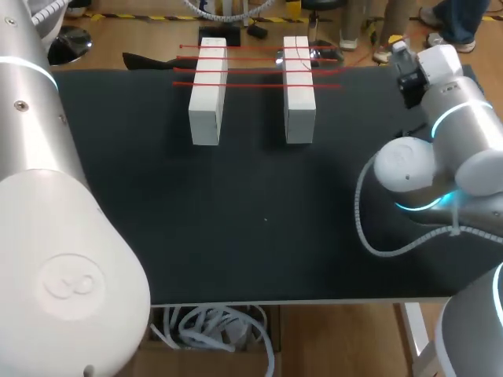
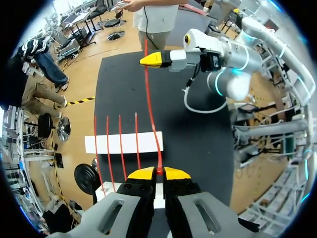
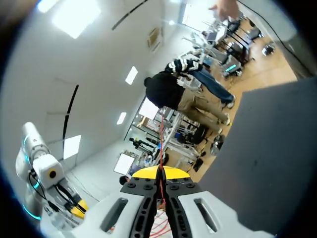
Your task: Grab the tape and strap the tape.
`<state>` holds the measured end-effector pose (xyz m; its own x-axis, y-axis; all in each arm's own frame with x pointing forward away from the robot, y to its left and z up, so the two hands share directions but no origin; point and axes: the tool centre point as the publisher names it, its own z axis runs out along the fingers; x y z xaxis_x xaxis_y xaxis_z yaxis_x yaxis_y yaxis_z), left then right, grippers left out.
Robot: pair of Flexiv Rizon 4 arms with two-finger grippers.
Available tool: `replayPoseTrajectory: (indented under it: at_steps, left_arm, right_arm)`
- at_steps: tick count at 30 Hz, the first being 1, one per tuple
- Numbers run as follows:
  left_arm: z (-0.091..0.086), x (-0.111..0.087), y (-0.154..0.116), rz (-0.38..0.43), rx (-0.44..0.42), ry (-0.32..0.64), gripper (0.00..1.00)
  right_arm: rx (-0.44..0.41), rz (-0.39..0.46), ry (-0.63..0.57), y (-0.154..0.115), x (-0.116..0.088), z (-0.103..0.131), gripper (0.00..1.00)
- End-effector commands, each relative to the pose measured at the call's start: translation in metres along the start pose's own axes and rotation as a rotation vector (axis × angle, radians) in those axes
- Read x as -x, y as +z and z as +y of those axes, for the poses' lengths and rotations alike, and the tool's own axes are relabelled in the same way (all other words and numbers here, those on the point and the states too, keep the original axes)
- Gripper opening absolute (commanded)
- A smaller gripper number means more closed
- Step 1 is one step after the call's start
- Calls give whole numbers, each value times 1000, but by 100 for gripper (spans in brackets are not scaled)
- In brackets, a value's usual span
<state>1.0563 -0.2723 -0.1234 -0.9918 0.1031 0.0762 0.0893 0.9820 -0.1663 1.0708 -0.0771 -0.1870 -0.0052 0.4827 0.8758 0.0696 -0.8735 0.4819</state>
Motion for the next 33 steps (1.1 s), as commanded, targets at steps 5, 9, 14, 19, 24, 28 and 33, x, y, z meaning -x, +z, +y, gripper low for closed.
replayPoseTrajectory:
  at_steps: [5,9,14,19,24,28,33]
  left_arm:
    - [0,0,-1,0,3,-1,0]
    - [0,0,-1,0,3,-1,0]
    - [0,0,-1,0,3,-1,0]
    - [0,0,-1,0,3,-1,0]
    - [0,0,-1,0,3,-1,0]
    - [0,0,-1,0,3,-1,0]
    - [0,0,-1,0,3,-1,0]
  right_arm:
    - [-112,42,-600,3,2,21,0]
    - [-143,58,-735,4,1,25,0]
    - [-190,100,-1000,3,-7,28,0]
    - [-217,144,-1177,7,-10,30,0]
    - [-224,200,-1335,10,-15,31,0]
    - [-249,217,-1406,11,-16,30,0]
    - [-261,268,-1560,12,-21,26,0]
